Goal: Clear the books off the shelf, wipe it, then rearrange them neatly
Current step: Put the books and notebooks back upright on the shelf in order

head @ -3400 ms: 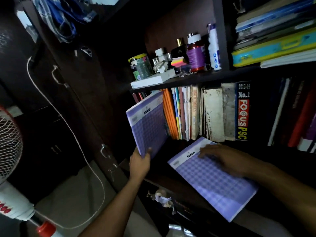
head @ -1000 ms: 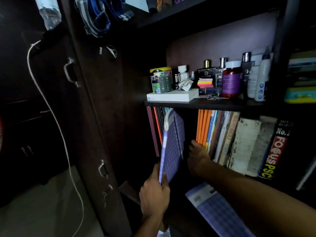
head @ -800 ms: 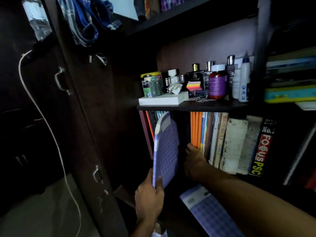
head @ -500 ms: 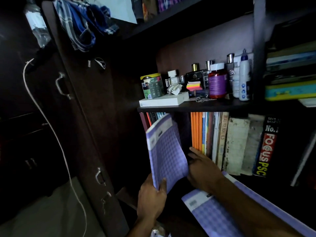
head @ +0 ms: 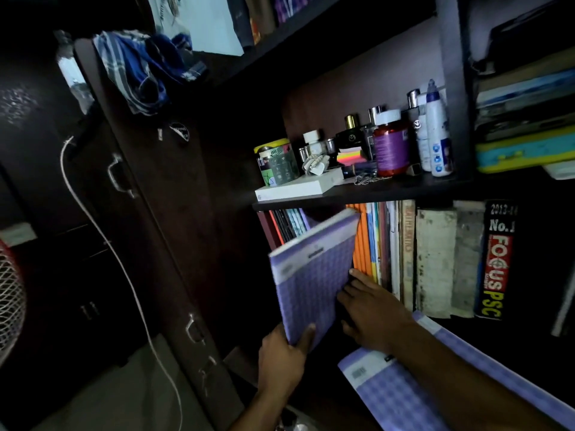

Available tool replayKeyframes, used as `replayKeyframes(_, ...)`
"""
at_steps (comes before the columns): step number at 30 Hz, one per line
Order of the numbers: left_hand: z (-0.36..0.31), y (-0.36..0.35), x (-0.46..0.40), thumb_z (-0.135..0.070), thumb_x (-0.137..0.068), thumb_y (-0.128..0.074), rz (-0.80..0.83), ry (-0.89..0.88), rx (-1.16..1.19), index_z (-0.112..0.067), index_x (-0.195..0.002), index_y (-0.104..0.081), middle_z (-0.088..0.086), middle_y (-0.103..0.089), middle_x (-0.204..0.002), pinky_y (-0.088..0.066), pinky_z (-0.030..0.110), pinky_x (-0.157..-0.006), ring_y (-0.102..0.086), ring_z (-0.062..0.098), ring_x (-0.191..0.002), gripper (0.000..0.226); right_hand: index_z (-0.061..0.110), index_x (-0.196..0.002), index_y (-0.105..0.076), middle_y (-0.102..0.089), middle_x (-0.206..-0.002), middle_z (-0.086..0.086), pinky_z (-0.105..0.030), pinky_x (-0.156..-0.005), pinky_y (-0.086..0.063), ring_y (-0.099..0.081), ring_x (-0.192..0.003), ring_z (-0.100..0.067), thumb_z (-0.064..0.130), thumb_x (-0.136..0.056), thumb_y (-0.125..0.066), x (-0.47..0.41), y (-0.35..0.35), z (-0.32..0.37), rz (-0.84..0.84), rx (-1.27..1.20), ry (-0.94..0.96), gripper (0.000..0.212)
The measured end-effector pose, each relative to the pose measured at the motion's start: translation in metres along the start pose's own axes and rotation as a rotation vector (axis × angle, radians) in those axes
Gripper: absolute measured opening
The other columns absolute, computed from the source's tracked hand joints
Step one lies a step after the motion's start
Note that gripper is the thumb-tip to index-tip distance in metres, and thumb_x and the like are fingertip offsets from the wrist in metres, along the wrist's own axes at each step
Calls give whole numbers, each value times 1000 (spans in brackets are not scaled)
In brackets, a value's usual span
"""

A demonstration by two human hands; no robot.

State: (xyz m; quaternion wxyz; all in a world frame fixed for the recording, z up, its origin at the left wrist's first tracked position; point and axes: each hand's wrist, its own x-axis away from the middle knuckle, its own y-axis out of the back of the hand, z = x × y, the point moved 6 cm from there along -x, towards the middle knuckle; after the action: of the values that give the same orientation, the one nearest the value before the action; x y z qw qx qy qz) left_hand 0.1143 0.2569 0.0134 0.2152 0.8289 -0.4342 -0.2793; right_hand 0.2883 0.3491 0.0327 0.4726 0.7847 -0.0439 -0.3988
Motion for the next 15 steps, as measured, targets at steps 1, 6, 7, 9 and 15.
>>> replayKeyframes(1, 4, -1, -6, -69, -75, -75, 32, 44, 57, -12, -100, -74, 4, -78, -99, -56, 36, -82, -72, 24, -98, 62, 13, -100, -72, -72, -95, -2, -37, -124, -14, -66, -102, -21, 45, -71, -62, -1, 2, 0, -16, -21, -2, 45)
replayKeyframes(6, 34, -25, -43, -88, -54, -76, 55, 73, 238, -21, -97, -76, -5, -79, -92, -61, 47, -84, -76, 16, -89, 79, 13, -110, -71, -72, -103, -1, -35, -122, -15, -66, -108, -20, 47, -68, -69, -3, 0, -2, -53, -58, -19, 54)
replayKeyframes(7, 28, -25, -42, -90, -55, -73, 53, 54, 210, -21, -96, -76, -6, -78, -91, -61, 45, -83, -75, 15, -88, 80, 14, -111, -70, -72, -105, -2, -35, -122, -14, -65, -111, -21, 48, -68, -69, -3, -1, -2, -48, -58, -25, 55)
replayKeyframes(9, 20, -25, -39, -91, -61, -63, 57, -16, 75, -20, -93, -77, -5, -78, -89, -60, 38, -81, -74, 13, -90, 80, 14, -111, -70, -72, -107, -3, -35, -123, -12, -64, -115, -22, 49, -69, -69, -3, -3, -2, -28, -54, -34, 55)
replayKeyframes(15, -7, -9, -24, -56, -74, -85, 8, -175, 110, -39, -107, -67, -22, -72, -94, -60, 34, -82, -73, 10, -95, 41, 18, -102, -67, -72, -93, -1, -39, -124, -9, -61, -116, -21, 64, -80, -50, -2, 0, -2, -23, -88, -33, 54)
